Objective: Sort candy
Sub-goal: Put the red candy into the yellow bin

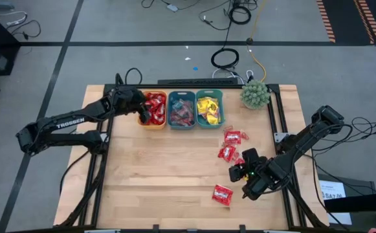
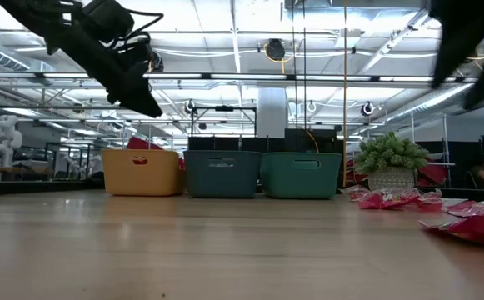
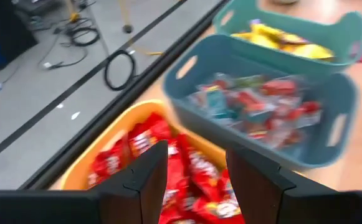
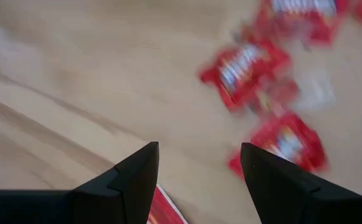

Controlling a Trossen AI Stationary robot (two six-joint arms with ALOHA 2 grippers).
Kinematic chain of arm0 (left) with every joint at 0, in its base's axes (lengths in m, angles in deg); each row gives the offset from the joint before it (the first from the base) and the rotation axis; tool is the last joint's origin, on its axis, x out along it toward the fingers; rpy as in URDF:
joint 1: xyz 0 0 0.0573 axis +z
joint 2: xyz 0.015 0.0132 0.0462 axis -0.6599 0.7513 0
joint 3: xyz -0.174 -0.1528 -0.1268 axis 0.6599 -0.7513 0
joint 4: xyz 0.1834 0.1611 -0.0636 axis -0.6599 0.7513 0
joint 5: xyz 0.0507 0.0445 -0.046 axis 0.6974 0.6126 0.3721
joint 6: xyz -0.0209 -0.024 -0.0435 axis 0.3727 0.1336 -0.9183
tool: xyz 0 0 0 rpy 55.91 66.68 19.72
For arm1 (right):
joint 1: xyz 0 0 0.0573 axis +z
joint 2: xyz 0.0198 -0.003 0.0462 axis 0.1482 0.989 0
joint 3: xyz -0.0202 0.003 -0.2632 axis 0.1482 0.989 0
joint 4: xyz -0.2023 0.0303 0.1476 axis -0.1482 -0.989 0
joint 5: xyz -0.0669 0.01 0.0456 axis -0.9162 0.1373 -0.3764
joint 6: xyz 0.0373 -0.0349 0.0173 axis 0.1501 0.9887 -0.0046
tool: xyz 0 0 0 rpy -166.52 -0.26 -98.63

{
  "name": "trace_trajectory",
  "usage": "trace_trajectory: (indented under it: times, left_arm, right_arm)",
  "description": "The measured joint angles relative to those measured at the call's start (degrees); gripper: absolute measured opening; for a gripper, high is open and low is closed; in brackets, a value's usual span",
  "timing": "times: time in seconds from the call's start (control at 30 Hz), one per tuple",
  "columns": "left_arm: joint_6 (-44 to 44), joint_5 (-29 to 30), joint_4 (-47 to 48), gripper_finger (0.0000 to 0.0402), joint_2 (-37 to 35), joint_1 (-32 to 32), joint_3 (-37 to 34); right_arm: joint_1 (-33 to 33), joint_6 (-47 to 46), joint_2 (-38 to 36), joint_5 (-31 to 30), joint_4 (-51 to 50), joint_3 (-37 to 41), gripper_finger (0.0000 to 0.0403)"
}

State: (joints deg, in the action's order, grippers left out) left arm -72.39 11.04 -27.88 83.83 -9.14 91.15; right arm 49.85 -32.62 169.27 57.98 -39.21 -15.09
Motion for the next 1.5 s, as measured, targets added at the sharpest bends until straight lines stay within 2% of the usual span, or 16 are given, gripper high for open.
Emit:
trace_trajectory:
  times: [0.13,0.27,0.47,0.77,0.83,0.93,1.07,1.27,1.37,1.5]
  left_arm:
    - [-0.20,-0.62,-0.80,0.0173,0.00,-2.84,0.00]
    - [-0.22,0.30,-0.96,0.0173,0.00,-5.32,0.02]
    - [-0.20,0.97,-0.96,0.0173,0.00,-9.05,0.02]
    - [-0.32,0.92,-1.39,0.0173,0.00,-12.31,0.03]
    - [-2.90,0.85,-2.18,0.0173,0.00,-13.75,0.04]
    - [-7.85,0.79,-5.85,0.0173,0.00,-16.50,0.09]
    - [-9.20,1.88,-11.65,0.0173,0.84,-21.97,0.09]
    - [-9.16,4.59,-26.99,0.0173,9.02,-32.42,0.17]
    - [-9.16,4.77,-33.90,0.0173,17.15,-37.06,2.40]
    - [-9.16,2.97,-36.17,0.0173,30.00,-42.22,9.56]
  right_arm:
    - [0.01,-6.12,-0.02,11.66,-3.61,1.22,0.0217]
    - [-0.15,-10.81,-0.04,15.49,-1.43,4.39,0.0217]
    - [-1.65,-12.55,0.00,15.84,8.40,11.20,0.0217]
    - [-4.67,-11.13,-0.01,18.40,9.08,15.45,0.0217]
    - [-4.58,-10.52,-0.01,18.45,9.10,15.47,0.0217]
    - [-3.95,-9.32,-0.02,18.63,9.47,15.50,0.0217]
    - [-2.97,-8.98,-0.01,18.63,9.43,15.50,0.0217]
    - [-1.58,-7.64,-0.01,18.69,9.76,15.50,0.0217]
    - [-0.53,-6.59,-0.01,19.89,10.88,15.50,0.0217]
    - [1.72,-4.66,-0.02,20.19,14.03,15.50,0.0217]
